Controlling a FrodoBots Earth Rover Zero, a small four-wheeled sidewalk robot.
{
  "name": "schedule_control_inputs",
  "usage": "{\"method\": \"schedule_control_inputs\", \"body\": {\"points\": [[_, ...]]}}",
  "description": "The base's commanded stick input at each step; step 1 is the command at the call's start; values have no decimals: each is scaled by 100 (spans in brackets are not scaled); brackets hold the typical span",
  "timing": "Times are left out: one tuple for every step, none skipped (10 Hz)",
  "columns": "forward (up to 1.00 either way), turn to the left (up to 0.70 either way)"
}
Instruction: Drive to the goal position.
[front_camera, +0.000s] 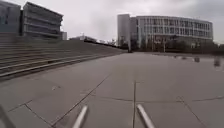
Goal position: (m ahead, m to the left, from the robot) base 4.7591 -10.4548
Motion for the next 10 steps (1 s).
{"method": "schedule_control_inputs", "body": {"points": [[100,0],[100,0],[100,0],[100,0],[100,0],[100,-1],[100,-18],[100,-27],[100,-1],[100,0]]}}
